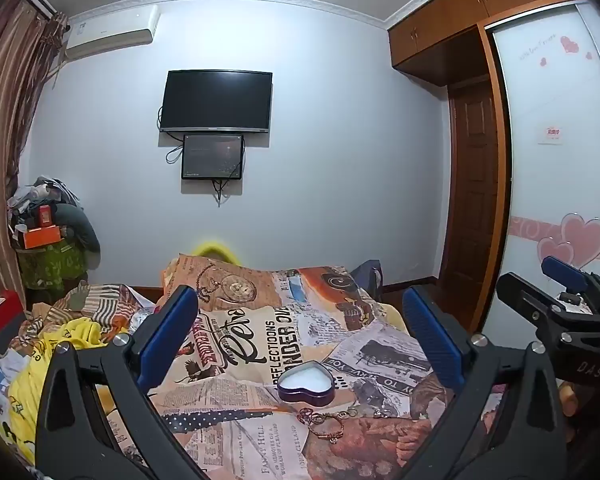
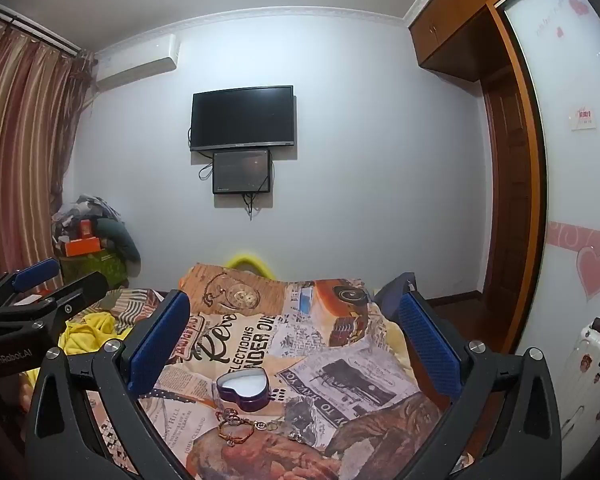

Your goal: Organize jewelry

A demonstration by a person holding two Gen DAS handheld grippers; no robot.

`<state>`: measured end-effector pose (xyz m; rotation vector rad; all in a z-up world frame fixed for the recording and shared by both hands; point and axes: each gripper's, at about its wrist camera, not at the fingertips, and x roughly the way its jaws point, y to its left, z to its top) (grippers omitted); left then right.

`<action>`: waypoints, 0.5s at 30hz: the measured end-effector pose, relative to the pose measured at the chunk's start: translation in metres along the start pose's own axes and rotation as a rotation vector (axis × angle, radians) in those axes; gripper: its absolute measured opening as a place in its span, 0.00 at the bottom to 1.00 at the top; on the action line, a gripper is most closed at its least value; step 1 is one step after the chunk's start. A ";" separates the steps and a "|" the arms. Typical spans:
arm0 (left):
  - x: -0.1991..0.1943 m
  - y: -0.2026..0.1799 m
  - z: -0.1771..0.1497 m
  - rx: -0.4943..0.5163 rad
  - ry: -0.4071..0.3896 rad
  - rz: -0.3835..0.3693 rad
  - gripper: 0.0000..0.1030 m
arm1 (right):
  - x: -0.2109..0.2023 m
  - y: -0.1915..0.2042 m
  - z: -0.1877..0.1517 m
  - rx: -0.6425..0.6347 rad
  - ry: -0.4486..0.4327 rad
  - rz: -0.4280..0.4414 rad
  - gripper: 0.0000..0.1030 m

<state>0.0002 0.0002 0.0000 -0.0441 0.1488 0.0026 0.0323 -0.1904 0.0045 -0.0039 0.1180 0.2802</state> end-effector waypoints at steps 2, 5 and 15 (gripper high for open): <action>0.000 0.000 0.000 0.002 -0.001 -0.001 1.00 | 0.000 0.000 0.000 0.004 0.003 0.000 1.00; -0.001 0.001 0.000 -0.005 -0.003 0.000 1.00 | 0.000 0.000 0.000 0.005 0.005 0.002 1.00; 0.000 0.008 -0.001 -0.013 0.002 0.012 1.00 | 0.001 0.002 0.000 0.002 0.003 0.003 1.00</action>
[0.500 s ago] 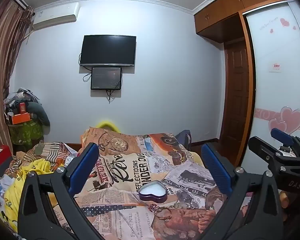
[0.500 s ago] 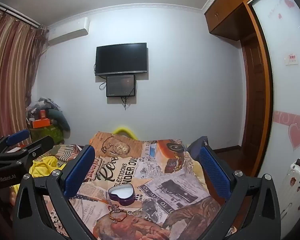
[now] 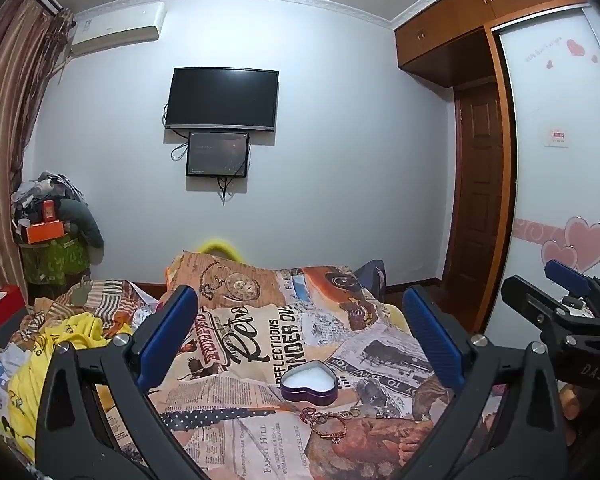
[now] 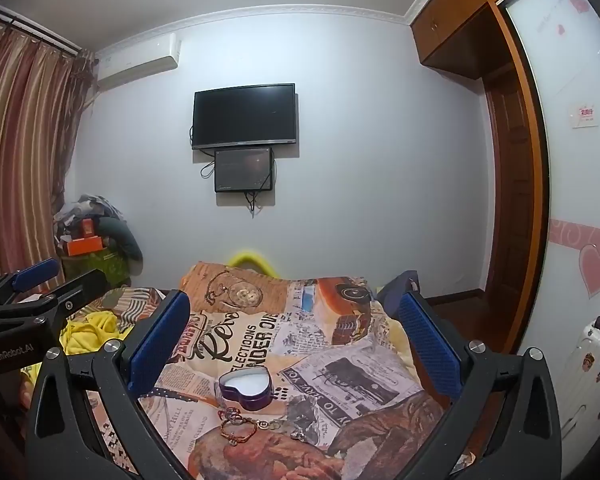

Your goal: Organize jewelry

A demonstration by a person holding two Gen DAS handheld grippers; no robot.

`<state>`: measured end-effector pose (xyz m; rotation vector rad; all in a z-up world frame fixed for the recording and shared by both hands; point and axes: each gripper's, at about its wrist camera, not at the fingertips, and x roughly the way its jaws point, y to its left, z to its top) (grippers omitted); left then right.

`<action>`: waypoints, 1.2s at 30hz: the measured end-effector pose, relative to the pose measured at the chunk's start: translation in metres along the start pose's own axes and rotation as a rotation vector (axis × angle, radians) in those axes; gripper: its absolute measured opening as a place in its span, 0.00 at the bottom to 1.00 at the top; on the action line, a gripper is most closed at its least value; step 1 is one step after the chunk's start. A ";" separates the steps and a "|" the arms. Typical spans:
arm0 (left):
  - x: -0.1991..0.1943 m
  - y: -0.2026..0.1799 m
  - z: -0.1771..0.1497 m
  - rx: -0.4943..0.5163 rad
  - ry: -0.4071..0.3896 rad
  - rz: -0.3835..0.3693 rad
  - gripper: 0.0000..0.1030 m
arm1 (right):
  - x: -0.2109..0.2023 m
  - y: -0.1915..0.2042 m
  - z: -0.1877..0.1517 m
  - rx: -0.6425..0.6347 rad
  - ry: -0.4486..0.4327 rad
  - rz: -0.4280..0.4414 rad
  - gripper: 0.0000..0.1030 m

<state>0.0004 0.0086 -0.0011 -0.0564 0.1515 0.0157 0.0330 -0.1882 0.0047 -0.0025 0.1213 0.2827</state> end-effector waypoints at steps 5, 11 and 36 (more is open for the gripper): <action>0.001 0.001 -0.001 -0.004 0.000 0.000 1.00 | -0.003 0.002 -0.004 -0.003 0.000 0.002 1.00; 0.003 0.000 -0.004 -0.005 0.007 0.002 1.00 | 0.004 0.002 -0.006 -0.003 0.006 0.008 1.00; 0.004 0.001 -0.010 -0.009 0.014 0.005 1.00 | 0.004 0.001 -0.006 0.002 0.012 0.009 1.00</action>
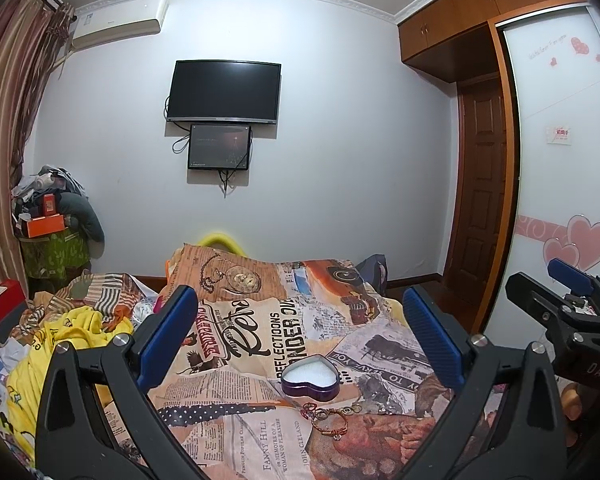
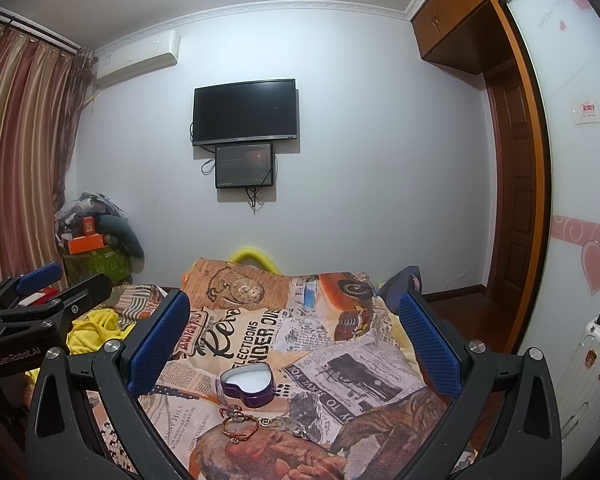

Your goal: Organize jewelry

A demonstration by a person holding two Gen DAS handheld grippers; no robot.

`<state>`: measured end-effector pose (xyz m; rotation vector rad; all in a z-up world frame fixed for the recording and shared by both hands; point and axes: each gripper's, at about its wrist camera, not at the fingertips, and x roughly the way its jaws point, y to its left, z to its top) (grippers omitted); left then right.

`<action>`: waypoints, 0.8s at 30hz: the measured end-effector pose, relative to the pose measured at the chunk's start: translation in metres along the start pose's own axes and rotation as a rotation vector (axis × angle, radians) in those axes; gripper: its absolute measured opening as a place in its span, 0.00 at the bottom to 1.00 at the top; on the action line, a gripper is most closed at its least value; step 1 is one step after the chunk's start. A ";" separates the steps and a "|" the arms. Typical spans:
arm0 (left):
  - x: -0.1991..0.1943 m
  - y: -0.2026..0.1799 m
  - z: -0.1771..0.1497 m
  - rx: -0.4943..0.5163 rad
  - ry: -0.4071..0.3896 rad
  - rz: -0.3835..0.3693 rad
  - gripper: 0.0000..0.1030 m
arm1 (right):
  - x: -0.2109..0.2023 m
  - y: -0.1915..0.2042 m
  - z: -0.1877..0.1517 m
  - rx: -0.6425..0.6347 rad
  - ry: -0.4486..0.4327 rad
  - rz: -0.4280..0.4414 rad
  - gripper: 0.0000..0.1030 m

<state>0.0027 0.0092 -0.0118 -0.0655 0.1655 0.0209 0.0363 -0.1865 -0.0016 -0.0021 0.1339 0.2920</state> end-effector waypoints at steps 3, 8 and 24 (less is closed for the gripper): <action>0.000 0.000 -0.001 0.000 0.003 -0.003 1.00 | 0.000 0.000 0.000 0.000 0.000 -0.001 1.00; 0.000 0.001 -0.001 0.001 0.005 -0.001 1.00 | 0.000 0.000 -0.003 0.000 0.000 -0.002 1.00; 0.002 0.001 0.000 0.000 0.010 0.001 1.00 | 0.000 -0.001 -0.004 0.000 0.003 -0.002 1.00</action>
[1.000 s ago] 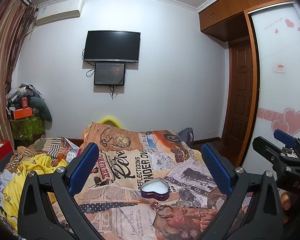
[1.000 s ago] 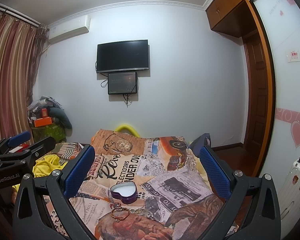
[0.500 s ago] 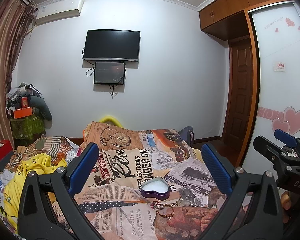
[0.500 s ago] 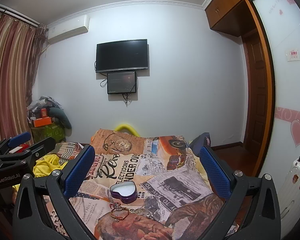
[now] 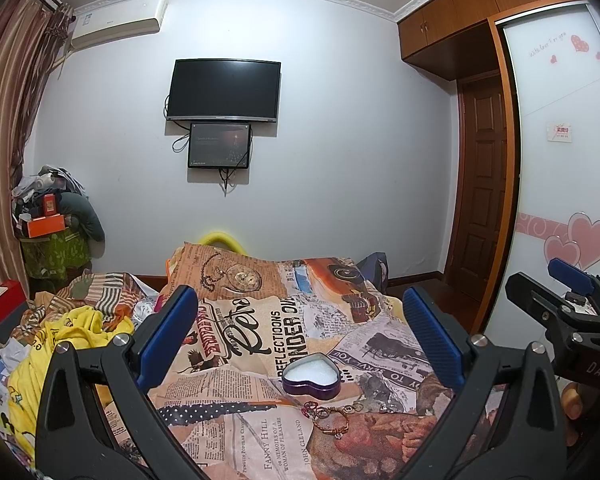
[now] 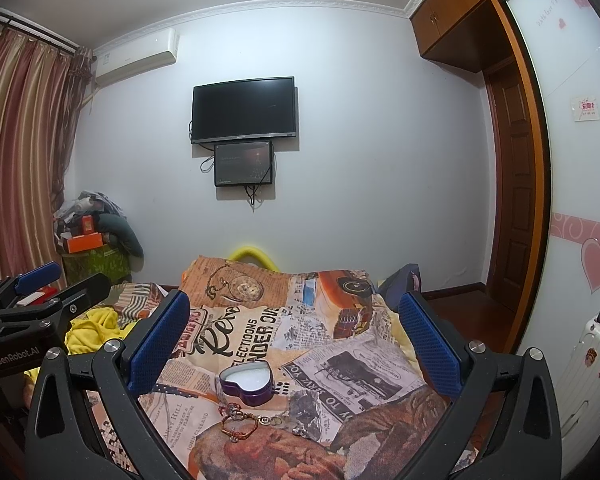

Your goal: Organize jewelry

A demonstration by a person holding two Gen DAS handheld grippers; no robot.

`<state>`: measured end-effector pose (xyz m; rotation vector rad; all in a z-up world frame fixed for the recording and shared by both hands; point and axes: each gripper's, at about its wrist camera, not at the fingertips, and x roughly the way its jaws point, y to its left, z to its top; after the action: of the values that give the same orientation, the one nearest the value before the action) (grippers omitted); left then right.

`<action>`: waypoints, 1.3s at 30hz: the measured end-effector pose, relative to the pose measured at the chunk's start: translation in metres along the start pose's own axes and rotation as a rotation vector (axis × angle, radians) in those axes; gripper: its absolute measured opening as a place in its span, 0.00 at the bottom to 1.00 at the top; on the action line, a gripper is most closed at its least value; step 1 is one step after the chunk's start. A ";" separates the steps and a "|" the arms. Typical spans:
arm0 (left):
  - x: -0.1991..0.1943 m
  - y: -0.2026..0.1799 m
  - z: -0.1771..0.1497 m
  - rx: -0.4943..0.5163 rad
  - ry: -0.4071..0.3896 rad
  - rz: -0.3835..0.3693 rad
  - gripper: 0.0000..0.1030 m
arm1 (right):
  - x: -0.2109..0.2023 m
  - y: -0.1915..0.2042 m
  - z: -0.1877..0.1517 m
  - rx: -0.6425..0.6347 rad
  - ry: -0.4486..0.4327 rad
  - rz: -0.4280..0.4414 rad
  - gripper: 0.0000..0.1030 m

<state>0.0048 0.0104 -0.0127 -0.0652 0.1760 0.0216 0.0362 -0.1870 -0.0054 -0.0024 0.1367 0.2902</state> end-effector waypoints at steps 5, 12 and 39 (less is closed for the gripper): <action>0.001 0.000 -0.001 0.003 0.004 0.002 1.00 | 0.002 -0.002 -0.004 0.003 0.004 -0.001 1.00; 0.007 -0.001 -0.001 0.003 0.015 0.006 1.00 | 0.007 -0.004 -0.008 0.006 0.020 -0.001 1.00; 0.149 0.030 -0.085 -0.059 0.439 0.013 0.73 | 0.098 -0.030 -0.081 -0.016 0.389 -0.058 0.97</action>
<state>0.1352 0.0365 -0.1246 -0.1279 0.6146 0.0254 0.1272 -0.1895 -0.0998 -0.0788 0.5200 0.2304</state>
